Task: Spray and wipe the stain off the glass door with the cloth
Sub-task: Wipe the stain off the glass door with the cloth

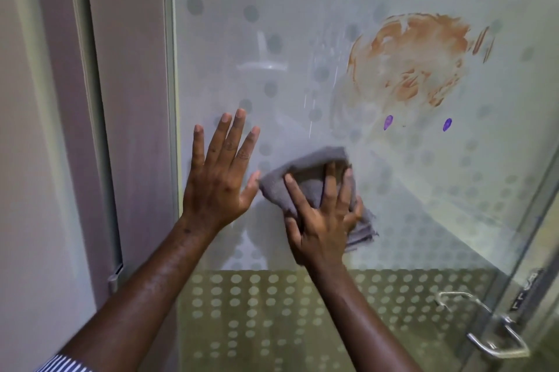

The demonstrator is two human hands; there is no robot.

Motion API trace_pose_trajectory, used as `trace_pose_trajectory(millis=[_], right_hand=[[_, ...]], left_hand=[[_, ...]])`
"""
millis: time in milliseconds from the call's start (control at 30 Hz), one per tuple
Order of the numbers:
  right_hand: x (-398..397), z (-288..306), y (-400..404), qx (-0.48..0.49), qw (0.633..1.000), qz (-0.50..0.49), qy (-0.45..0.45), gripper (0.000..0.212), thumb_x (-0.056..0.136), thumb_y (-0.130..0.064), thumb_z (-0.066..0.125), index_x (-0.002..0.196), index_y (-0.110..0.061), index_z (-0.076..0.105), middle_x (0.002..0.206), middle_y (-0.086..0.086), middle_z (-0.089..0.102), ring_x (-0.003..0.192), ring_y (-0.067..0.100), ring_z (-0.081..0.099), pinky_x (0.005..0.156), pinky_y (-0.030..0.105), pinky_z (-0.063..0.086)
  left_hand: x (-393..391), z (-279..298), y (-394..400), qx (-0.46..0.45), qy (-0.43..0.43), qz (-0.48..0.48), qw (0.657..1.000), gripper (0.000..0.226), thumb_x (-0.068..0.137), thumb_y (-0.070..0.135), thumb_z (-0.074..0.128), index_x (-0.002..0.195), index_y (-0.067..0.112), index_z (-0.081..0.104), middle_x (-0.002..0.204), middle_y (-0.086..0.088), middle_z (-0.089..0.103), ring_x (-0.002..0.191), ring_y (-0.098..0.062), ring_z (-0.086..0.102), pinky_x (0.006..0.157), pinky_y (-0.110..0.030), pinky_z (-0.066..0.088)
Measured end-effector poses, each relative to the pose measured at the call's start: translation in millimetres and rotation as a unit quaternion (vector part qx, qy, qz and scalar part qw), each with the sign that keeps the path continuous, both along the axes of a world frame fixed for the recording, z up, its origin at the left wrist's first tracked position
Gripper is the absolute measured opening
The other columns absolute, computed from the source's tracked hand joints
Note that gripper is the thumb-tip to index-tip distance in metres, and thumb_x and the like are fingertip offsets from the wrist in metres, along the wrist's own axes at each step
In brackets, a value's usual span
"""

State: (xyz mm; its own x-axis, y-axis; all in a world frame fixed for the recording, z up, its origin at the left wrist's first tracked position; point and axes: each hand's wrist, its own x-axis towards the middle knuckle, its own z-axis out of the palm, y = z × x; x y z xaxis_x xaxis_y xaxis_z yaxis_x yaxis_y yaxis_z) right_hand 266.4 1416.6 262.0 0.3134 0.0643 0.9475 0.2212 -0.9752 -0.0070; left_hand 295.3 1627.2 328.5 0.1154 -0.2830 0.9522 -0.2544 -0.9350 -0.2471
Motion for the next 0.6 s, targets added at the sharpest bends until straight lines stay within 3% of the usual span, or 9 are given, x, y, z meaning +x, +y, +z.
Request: trace_pose_trajectory(millis=[233, 433, 500, 600], right_hand=[[7, 32, -23, -0.036, 0.998, 0.006, -0.061, 0.063, 0.097, -0.047, 0.047, 0.158, -0.046, 0.033, 0.174, 0.009, 0.015, 0.160, 0.039, 0.014, 0.117, 0.062, 0.023], [-1, -55, -79, -0.175, 0.984, 0.026, -0.023, 0.061, 0.096, -0.043, 0.059, 0.155, -0.042, 0.043, 0.173, 0.010, 0.020, 0.158, 0.039, 0.024, 0.120, 0.062, 0.025], [-7, -65, -118, -0.111, 0.994, -0.003, -0.011, 0.060, 0.093, -0.041, 0.056, 0.152, -0.037, 0.047, 0.174, 0.010, 0.016, 0.158, 0.039, 0.022, 0.119, 0.065, 0.023], [-6, -41, -157, 0.076, 0.996, -0.046, 0.005, 0.066, 0.091, -0.041, 0.050, 0.156, -0.033, 0.040, 0.170, 0.018, 0.024, 0.155, 0.041, 0.023, 0.120, 0.068, 0.020]], left_hand=[[-2, 1, 2, -0.005, 0.000, -0.021, 1.000, 0.069, 0.100, 0.034, 0.051, 0.162, 0.013, 0.028, 0.171, -0.017, 0.022, 0.161, -0.032, 0.015, 0.130, -0.058, 0.003], [-1, 0, 3, -0.006, 0.001, -0.023, 1.000, 0.069, 0.100, 0.033, 0.050, 0.162, 0.014, 0.027, 0.171, -0.016, 0.021, 0.161, -0.030, 0.014, 0.130, -0.057, 0.002], [1, 0, 4, -0.008, -0.002, -0.030, 1.000, 0.067, 0.102, 0.034, 0.046, 0.163, 0.015, 0.026, 0.172, -0.014, 0.019, 0.162, -0.028, 0.011, 0.130, -0.058, 0.002], [2, -3, 2, -0.011, -0.002, -0.025, 1.000, 0.066, 0.104, 0.036, 0.037, 0.164, 0.017, 0.020, 0.174, -0.010, 0.011, 0.162, -0.028, 0.010, 0.130, -0.059, 0.003]])
